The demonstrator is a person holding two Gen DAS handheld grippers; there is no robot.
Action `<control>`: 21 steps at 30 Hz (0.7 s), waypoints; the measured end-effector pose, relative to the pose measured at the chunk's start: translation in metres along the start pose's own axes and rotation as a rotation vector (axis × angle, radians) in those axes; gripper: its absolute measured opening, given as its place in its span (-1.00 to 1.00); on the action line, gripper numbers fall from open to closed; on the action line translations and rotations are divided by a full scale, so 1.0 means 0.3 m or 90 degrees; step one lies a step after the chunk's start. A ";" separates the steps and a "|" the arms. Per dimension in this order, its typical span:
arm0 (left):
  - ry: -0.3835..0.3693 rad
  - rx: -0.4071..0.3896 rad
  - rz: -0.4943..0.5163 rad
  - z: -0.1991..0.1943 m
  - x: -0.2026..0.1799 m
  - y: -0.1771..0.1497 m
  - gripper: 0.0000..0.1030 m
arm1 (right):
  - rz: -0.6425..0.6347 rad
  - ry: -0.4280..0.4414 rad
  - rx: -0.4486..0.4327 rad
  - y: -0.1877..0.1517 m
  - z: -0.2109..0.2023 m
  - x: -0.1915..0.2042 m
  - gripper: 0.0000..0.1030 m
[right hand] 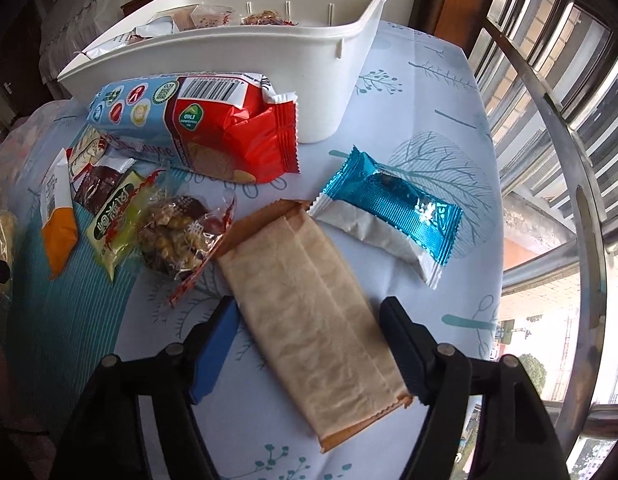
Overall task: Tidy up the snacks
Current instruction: 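Lift the puffed-corn bag with the left tool while the right tool grasps the tan paper pack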
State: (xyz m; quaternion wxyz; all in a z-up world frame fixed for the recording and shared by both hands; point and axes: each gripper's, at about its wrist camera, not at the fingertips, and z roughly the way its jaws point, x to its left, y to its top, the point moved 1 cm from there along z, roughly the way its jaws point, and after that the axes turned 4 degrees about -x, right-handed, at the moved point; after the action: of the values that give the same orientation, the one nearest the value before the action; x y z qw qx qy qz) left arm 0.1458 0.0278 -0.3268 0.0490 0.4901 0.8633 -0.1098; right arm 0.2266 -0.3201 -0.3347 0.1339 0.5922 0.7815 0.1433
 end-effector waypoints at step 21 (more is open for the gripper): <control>-0.061 -0.009 0.234 -0.300 -0.170 0.053 0.17 | 0.189 0.021 -0.005 -0.128 -0.223 0.067 0.08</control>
State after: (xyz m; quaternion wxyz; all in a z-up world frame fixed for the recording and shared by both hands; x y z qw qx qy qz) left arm 0.1880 0.0145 -0.2318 0.1125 0.6333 0.7569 -0.1157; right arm 0.1620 -0.3149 -0.2883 0.1006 0.6984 0.6869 0.1742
